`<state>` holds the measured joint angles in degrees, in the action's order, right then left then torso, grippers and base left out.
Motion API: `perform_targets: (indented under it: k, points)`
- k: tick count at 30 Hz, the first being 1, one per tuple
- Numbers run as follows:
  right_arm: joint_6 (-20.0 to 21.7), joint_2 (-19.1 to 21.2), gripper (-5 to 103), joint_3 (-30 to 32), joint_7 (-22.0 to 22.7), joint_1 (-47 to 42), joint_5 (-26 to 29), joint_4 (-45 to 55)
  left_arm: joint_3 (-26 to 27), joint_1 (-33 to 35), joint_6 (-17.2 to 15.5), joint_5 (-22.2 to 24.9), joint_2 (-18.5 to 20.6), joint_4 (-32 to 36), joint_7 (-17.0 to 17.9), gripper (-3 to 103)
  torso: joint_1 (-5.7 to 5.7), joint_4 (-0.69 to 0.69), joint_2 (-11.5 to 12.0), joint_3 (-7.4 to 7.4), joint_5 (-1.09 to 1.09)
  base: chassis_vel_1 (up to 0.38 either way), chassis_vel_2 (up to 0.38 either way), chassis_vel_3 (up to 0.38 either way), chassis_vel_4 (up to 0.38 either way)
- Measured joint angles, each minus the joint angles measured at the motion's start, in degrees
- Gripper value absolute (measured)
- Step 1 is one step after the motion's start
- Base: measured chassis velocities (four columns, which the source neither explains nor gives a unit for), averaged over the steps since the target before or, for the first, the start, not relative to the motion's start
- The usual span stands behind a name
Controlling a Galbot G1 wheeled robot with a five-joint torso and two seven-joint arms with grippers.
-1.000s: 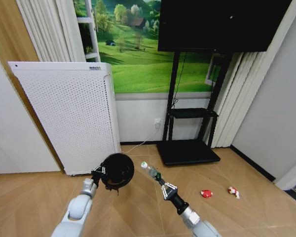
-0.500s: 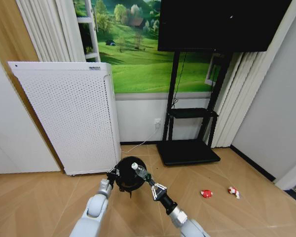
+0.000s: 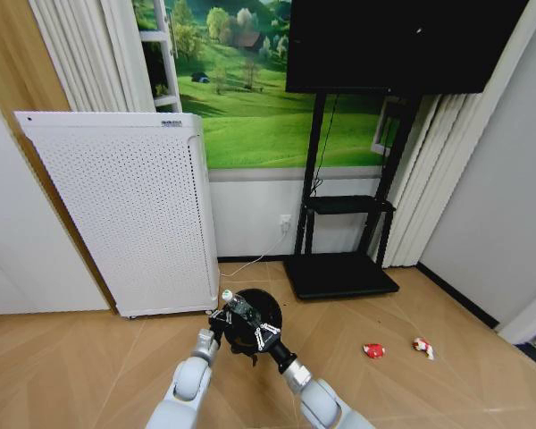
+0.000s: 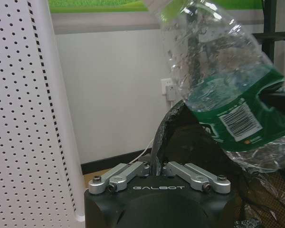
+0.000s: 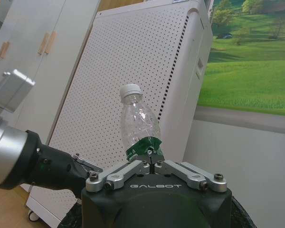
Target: Pick up the trash bin and place the garbage on the floor into it.
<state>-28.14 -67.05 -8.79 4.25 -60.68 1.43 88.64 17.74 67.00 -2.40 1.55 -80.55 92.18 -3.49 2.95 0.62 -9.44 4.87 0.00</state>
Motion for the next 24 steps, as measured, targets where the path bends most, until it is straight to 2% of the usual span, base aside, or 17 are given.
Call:
perform_targets:
  k: [3,6,7,8,11,13,14,16,17,19,20,22,23,24]
  points:
    - [0.4,-0.4,-1,-0.5,0.9,0.6,0.0,-0.7,0.1,0.5,0.0,0.0,0.1,0.5,-0.1,4,0.0,0.0,0.0,0.0,0.0,0.0,0.0,0.0,0.0]
    - [1.2,-0.4,10,-0.6,1.0,0.8,0.2,-0.7,0.3,0.6,0.1,0.0,0.2,0.7,-0.1,4,0.0,0.01,0.0,0.0,-0.01,0.0,0.0,0.0,0.0]
    - [1.4,-0.4,10,-0.6,1.0,1.0,0.2,-0.8,0.4,0.6,0.1,0.0,0.3,0.8,-0.1,4,0.0,0.01,0.0,0.0,0.0,0.0,0.0,0.0,0.0]
    - [1.5,-0.4,20,-0.6,1.0,1.1,0.2,-0.8,0.5,0.6,0.1,0.0,0.4,0.9,-0.1,4,0.0,0.01,0.0,0.0,0.0,0.0,0.0,0.0,0.0]
    - [1.5,-0.3,26,-0.6,1.0,1.1,0.2,-0.8,0.5,0.6,0.1,0.1,0.5,1.0,-0.1,4,0.0,0.0,0.0,0.0,0.0,0.0,0.0,0.0,0.0]
    - [1.5,-0.1,37,-0.6,1.0,1.2,0.2,-0.8,0.6,0.6,0.1,0.2,0.5,1.2,-0.2,4,0.0,0.01,0.0,0.0,0.0,0.0,0.0,0.0,0.0]
    - [1.5,-0.1,37,-0.6,1.0,1.2,0.2,-0.8,0.6,0.6,0.1,0.2,0.5,1.2,-0.2,4,0.0,0.01,0.0,0.0,0.0,0.0,0.0,0.0,0.0]
    - [1.5,0.3,47,-0.4,1.1,1.1,0.2,-0.7,0.6,0.6,0.0,0.2,0.4,1.4,-0.2,4,0.0,0.01,0.0,0.0,0.0,0.0,0.0,0.0,0.0]
    - [1.5,0.3,47,-0.4,1.1,1.1,0.2,-0.7,0.6,0.6,0.0,0.2,0.4,1.4,-0.2,4,0.0,0.01,0.0,0.0,0.0,0.0,0.0,0.0,0.0]
    - [1.6,0.8,58,0.1,1.4,1.0,0.2,-0.4,0.6,0.7,0.0,0.3,0.3,1.8,-0.2,4,0.0,0.01,0.0,0.0,0.0,0.0,0.0,0.0,0.0]
    - [1.6,0.8,58,0.1,1.4,1.0,0.2,-0.4,0.6,0.7,0.0,0.3,0.3,1.8,-0.2,4,0.0,0.01,0.0,0.0,0.0,0.0,0.0,0.0,0.0]
    - [3.0,1.7,69,1.1,2.5,0.9,0.9,0.3,1.0,1.3,-0.2,0.4,0.5,2.7,-0.2,4,0.0,0.01,0.0,0.0,0.0,0.0,0.0,0.0,0.0]
    - [3.0,1.7,69,1.1,2.5,0.9,0.9,0.3,1.0,1.3,-0.2,0.4,0.5,2.7,-0.2,4,0.0,0.01,0.0,0.0,0.0,0.0,0.0,0.0,0.0]
    - [5.1,2.5,75,2.1,3.5,0.6,1.9,1.1,1.8,2.1,-0.2,0.6,1.1,3.5,-0.2,4,0.0,0.01,0.0,-0.01,0.0,0.0,0.0,0.0,0.0]
